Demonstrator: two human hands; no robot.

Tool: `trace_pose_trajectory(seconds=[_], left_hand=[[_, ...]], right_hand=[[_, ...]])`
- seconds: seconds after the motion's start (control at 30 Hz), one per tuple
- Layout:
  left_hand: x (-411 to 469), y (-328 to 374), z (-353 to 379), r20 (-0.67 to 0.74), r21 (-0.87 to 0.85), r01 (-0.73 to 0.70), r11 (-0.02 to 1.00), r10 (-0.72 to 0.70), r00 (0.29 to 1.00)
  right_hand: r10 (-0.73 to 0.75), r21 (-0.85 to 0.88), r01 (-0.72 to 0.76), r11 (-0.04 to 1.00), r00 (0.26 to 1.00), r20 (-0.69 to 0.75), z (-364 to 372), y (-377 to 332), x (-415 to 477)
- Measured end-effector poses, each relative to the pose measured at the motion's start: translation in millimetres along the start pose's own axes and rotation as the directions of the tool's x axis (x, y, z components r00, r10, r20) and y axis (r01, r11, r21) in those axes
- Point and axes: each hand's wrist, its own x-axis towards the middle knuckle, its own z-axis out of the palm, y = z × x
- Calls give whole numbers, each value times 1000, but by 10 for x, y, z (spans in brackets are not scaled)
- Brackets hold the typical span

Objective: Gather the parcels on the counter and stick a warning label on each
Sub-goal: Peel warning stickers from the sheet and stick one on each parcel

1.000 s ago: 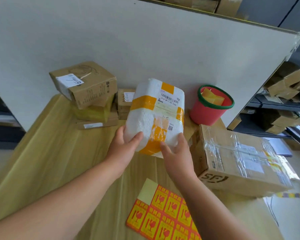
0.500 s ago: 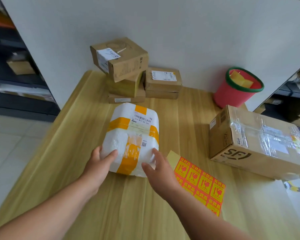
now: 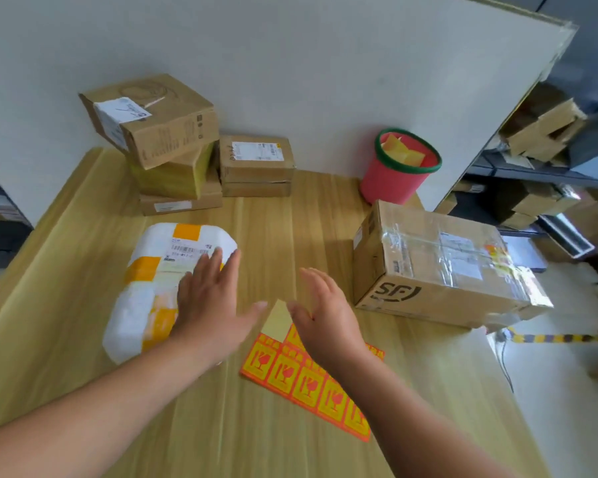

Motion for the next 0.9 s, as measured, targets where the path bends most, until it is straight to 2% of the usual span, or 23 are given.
trace_pose_trajectory(seconds=[0.13,0.27,0.4,0.57,0.67,0.77,0.9], left_hand=[[198,798,235,81,-35,-200,979,202,976],[336,1432,486,175,-129,-219,967,239,955],[489,1917,727,263,-185,-132,974,178,948],[711,2276,995,367,-244,118,963,-21,930],[854,2357,1128,395,-290,264,920,-136,908],[942,2396,1227,417,-365,360,858,-195,888],[1058,2340,1237,324,-422,359,832,-231,917]], right_hand=[[49,-131,-65,989,992,-119,-595,506,17],[197,-187,-236,954,959,-203,-1083,1155,-5],[371,-166,-428,889,883,-288,-1485,1876,22],[496,-59,-577,815,746,-445,-1793,2617,196],[653,65,-691,720,643,-399,-1864,2887,311],[695,180,-681,710,636,-336,-1804,2963,412],[608,123,-611,782,707,-361,-1737,2911,636]])
